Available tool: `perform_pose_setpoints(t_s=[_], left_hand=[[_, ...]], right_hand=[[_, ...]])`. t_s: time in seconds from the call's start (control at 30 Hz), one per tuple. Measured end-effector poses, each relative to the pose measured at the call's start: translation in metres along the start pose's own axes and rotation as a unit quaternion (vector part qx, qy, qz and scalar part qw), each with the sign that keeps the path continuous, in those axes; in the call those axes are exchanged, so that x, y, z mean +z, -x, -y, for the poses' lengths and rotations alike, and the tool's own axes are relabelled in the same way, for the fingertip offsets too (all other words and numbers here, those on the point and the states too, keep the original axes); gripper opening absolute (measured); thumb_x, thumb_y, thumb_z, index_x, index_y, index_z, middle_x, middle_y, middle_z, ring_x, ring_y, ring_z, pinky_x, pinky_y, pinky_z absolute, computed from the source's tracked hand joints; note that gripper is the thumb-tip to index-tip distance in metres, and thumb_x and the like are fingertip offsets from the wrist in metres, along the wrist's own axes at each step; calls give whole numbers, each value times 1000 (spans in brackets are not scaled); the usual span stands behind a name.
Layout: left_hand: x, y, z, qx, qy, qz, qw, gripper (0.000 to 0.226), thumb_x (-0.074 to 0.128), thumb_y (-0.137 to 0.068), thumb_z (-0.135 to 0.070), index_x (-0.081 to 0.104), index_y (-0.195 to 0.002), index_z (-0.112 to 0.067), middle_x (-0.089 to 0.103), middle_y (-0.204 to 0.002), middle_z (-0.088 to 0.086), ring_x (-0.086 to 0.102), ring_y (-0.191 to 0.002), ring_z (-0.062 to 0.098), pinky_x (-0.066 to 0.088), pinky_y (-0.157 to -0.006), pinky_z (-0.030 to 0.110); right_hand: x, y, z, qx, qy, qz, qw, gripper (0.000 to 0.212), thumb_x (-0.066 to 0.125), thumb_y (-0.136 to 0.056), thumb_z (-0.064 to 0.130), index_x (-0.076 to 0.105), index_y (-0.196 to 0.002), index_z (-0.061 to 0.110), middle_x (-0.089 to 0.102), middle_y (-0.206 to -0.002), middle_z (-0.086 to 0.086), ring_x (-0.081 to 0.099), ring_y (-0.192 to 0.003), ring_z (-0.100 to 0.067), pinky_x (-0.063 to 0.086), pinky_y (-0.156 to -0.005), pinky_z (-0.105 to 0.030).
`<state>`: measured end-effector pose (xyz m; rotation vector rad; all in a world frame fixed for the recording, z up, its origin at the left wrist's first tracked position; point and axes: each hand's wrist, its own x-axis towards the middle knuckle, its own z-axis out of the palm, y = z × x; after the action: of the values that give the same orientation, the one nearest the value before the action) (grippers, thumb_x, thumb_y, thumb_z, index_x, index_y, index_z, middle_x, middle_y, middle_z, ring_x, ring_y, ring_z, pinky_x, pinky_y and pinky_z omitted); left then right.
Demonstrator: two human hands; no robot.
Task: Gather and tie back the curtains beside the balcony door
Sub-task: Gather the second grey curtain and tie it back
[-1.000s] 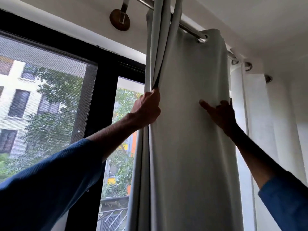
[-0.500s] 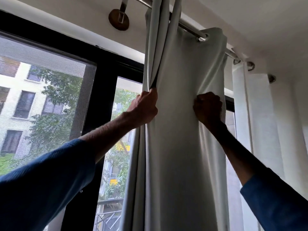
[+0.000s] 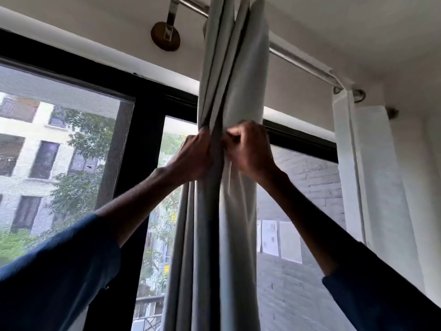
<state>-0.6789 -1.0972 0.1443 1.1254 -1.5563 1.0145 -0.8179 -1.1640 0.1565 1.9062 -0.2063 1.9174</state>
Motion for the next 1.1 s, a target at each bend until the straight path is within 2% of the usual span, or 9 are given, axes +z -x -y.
perform_pose_setpoints(t_s=[0.13, 0.23, 0.3, 0.43, 0.53, 0.7, 0.73, 0.87, 1.1], left_hand=[[-4, 4, -12, 30, 0, 2, 1000, 21, 41, -80, -4, 43, -100, 0, 54, -60, 15, 53, -46, 31, 41, -40, 43], [2, 8, -20, 34, -6, -35, 999, 54, 33, -82, -15, 42, -130, 7, 61, -77, 22, 59, -60, 35, 51, -54, 46], [5, 12, -31, 47, -10, -58, 997, 73, 34, -82, -11, 18, -151, 4, 62, -97, 30, 63, -66, 38, 54, -60, 47], [8, 18, -45, 100, -56, -62, 991, 77, 39, -85, 1, 16, -156, -19, 56, -73, 12, 53, -47, 19, 47, -49, 36], [13, 10, -41, 87, -101, -69, 989, 41, 34, -87, -19, 58, -120, -13, 61, -77, 17, 63, -67, 38, 53, -60, 42], [2, 0, -68, 48, -17, -71, 996, 30, 35, -83, -13, 55, -66, 2, 55, -64, 22, 48, -62, 40, 38, -55, 36], [0, -3, -73, 4, 17, -85, 996, 33, 36, -82, -17, 50, -61, 4, 49, -60, 22, 34, -60, 30, 32, -55, 34], [4, -16, -67, -182, 80, -89, 976, 41, 64, -82, -35, 64, -68, 4, 52, -59, 12, 52, -70, 23, 38, -55, 31], [9, -17, -54, -169, 23, -79, 982, 33, 54, -62, -38, 41, -51, -10, 37, -54, 4, 51, -81, 28, 29, -60, 28]], right_hand=[[-4, 32, -28, 114, 14, -7, 993, 23, 63, -84, 34, 67, -75, 12, 65, -66, -4, 64, -66, -19, 52, -59, -38], [-4, 51, -37, 175, 28, -35, 984, 23, 64, -78, 28, 72, -99, 22, 70, -90, 1, 65, -91, -23, 45, -73, -32], [-6, 57, -35, 177, 36, -50, 982, 21, 61, -76, 24, 73, -94, 22, 69, -88, -2, 64, -87, -26, 41, -67, -32], [-14, 62, -29, 139, 31, -95, 985, 17, 60, -89, 26, 71, -82, 16, 65, -82, -5, 62, -78, -27, 32, -63, -33], [-13, 60, -19, 111, -3, -107, 988, 18, 62, -92, 26, 71, -80, 15, 66, -79, -4, 60, -76, -25, 28, -62, -29], [-13, 58, 3, 47, -80, -94, 991, 21, 64, -86, 16, 60, -66, 13, 63, -64, -2, 58, -64, -22, 40, -59, -36], [-13, 58, 5, 43, -95, -96, 990, 24, 64, -85, 15, 57, -62, 13, 60, -59, -2, 54, -59, -21, 38, -57, -35], [-17, 61, 15, 31, -142, -84, 986, 34, 66, -79, 6, 45, -59, 26, 56, -54, 1, 48, -51, -10, 29, -56, -18], [-29, 65, -15, 20, -68, -116, 991, 16, 68, -77, 12, 76, -91, 14, 73, -90, -4, 66, -86, -23, 50, -79, -29]])
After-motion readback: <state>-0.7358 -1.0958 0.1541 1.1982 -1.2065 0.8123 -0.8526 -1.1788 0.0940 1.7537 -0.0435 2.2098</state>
